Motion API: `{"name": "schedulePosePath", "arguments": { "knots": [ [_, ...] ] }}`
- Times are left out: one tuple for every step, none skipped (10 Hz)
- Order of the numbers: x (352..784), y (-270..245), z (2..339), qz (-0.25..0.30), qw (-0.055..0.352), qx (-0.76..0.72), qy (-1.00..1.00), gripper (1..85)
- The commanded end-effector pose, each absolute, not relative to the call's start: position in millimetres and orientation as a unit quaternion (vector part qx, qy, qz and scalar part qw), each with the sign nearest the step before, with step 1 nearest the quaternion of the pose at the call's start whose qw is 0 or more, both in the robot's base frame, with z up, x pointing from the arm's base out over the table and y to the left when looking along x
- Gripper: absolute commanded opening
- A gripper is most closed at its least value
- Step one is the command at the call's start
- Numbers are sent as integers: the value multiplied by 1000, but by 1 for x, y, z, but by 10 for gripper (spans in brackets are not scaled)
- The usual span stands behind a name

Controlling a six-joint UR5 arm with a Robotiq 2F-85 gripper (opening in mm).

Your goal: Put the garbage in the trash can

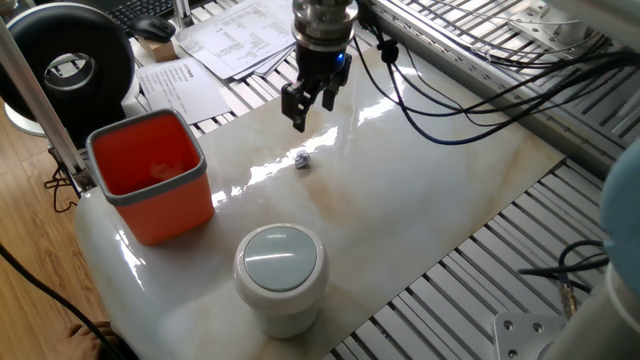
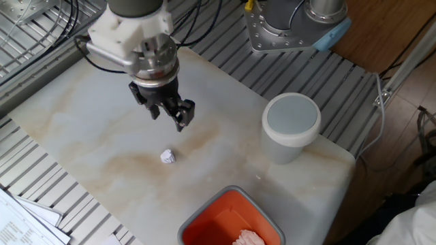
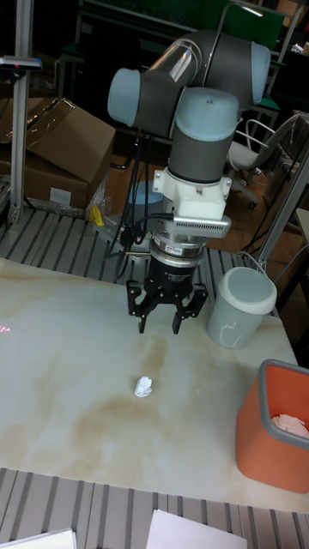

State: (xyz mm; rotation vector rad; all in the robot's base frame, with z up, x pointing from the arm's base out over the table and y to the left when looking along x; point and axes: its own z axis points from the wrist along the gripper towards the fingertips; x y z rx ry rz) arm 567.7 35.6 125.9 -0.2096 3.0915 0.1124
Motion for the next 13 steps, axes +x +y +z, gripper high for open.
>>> {"name": "schedulePosePath", "arguments": {
  "knots": [
    [592,32,84,28,24,-58,998,700],
    [596,33,76,28,26,-54,998,697],
    [593,32,76,25,20,-54,998,680],
    [587,37,76,35,9,-52,998,680],
    [586,33,76,28,7,-54,998,680],
    [590,33,65,25,9,-52,998,673],
    [599,33,42,24,16,-47,998,663],
    [604,34,26,28,20,-39,999,640],
    [604,31,26,22,20,-40,999,627],
    [604,33,26,27,19,-41,999,623],
    [606,33,25,26,24,-43,998,623],
    [607,32,20,21,27,-42,999,623],
    [607,34,14,25,29,-38,999,623]
  ]
}}
